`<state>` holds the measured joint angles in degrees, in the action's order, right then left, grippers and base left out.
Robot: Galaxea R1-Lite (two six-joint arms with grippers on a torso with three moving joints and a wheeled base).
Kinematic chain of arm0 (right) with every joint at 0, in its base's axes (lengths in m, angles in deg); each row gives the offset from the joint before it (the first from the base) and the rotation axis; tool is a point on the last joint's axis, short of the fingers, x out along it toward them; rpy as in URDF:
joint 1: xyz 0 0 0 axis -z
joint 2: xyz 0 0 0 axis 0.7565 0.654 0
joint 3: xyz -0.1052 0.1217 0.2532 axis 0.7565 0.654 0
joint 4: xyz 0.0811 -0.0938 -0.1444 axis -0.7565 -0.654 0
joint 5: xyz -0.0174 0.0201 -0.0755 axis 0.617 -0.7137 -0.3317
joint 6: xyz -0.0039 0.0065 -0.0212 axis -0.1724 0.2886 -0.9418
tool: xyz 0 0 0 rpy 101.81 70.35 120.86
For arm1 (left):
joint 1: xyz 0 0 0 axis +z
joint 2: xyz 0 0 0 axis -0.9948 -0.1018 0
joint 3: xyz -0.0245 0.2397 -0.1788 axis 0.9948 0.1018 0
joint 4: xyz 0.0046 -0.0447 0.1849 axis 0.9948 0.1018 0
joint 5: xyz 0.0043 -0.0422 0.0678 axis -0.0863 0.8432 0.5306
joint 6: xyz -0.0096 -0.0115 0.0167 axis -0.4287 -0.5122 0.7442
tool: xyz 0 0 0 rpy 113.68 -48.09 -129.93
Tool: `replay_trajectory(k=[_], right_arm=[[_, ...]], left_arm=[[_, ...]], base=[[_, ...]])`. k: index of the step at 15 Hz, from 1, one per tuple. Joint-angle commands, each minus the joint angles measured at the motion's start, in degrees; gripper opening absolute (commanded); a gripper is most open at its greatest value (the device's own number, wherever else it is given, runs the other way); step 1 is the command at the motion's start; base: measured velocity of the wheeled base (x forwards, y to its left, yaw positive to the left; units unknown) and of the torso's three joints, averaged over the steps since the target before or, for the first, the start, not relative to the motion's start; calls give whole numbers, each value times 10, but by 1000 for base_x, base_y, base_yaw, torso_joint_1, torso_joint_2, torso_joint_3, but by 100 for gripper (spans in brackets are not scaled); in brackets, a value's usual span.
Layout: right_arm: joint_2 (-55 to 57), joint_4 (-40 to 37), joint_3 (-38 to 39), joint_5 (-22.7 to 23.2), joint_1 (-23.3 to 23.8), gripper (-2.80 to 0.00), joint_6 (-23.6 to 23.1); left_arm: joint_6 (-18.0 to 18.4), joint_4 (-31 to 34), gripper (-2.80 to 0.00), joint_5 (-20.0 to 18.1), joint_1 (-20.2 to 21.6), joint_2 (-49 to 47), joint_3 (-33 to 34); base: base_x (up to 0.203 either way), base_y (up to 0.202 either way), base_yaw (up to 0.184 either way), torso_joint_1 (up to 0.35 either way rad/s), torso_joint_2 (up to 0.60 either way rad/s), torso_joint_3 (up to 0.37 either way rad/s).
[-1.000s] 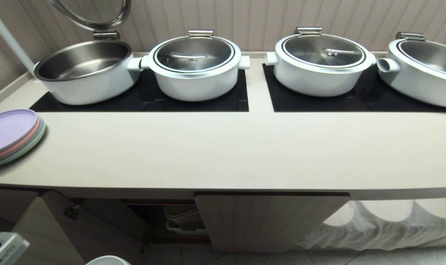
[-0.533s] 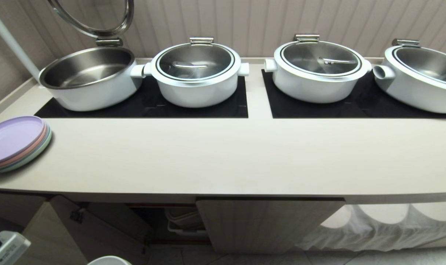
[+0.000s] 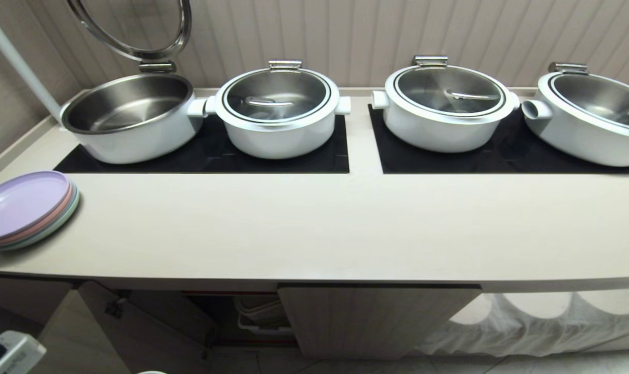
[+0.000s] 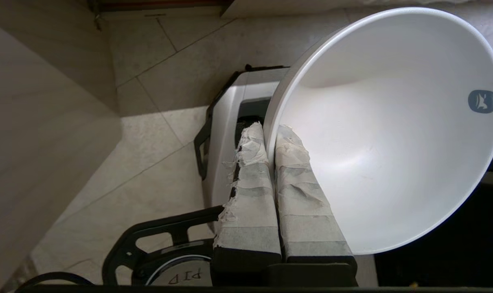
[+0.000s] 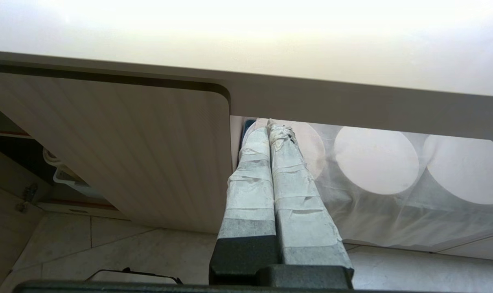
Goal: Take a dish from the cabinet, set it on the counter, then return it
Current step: Place it on the table
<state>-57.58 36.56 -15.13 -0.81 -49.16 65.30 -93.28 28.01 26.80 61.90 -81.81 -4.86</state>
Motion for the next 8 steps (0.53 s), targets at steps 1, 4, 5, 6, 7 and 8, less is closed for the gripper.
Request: replay_trajectory(k=[1, 4, 5, 6, 7, 8], right_arm=[[0, 0, 0, 0, 0, -280, 0], [0, 0, 0, 0, 0, -280, 0], [0, 0, 0, 0, 0, -280, 0], [0, 0, 0, 0, 0, -280, -1], [0, 0, 0, 0, 0, -280, -1], [0, 0, 0, 1, 0, -280, -2]], left_arm=[[5, 2, -280, 0, 0, -6, 0], [5, 2, -280, 1, -1, -21, -9], [6, 2, -280, 1, -1, -23, -9], [6, 2, -280, 1, -1, -23, -9], [6, 2, -280, 1, -6, -23, -8], [6, 5, -280, 1, -7, -23, -8]], base=[[0, 0, 0, 76, -183, -85], [0, 0, 0, 83, -161, -76], [0, 0, 0, 76, -144, -71], [0, 0, 0, 78, -155, -82], [0, 0, 0, 85, -150, -77], [0, 0, 0, 61, -124, -63]])
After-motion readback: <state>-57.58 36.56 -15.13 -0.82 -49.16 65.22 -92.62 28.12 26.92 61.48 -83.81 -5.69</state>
